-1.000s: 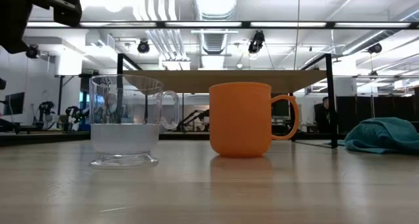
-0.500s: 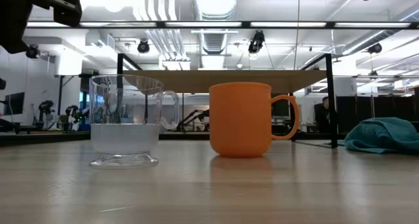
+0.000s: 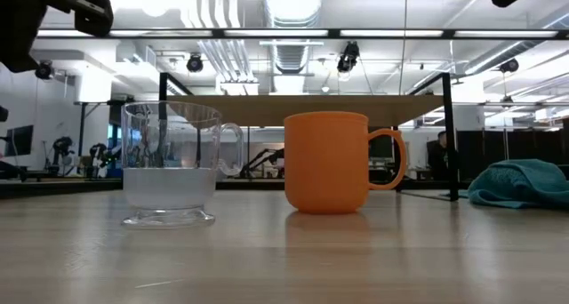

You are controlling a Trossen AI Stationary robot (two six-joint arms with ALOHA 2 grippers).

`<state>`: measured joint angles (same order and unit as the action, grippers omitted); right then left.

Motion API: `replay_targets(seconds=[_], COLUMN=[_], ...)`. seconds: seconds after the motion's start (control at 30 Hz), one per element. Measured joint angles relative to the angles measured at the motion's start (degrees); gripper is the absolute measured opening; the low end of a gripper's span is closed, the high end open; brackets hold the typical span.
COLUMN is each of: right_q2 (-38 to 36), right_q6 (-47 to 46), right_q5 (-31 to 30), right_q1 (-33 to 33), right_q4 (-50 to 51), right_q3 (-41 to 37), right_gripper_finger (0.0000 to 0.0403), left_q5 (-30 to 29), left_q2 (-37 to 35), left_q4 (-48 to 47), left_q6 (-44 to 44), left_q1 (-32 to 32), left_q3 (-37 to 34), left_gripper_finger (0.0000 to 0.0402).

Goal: Stack small to large cups/mugs on shelf
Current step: Put the blue cup onto the shelf

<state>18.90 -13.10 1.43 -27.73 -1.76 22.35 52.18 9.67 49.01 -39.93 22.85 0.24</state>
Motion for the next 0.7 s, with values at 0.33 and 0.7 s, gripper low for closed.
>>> replay_targets(seconds=[0.33,0.7], right_q2=[0.0,0.0], right_q6=[2.86,17.07], right_q5=[0.0,-14.33], right_q1=[0.0,0.0], right_q4=[-9.37,-13.25], right_q3=[0.0,0.0], right_gripper_finger=[0.0068,0.0068], left_q5=[-4.1,-1.92], left_q2=[0.35,12.1], left_q4=[-0.39,-30.26], left_q6=[-10.65,-13.46], left_q1=[0.0,0.02], left_q3=[2.62,22.29], left_gripper_finger=[0.0105,0.0105])
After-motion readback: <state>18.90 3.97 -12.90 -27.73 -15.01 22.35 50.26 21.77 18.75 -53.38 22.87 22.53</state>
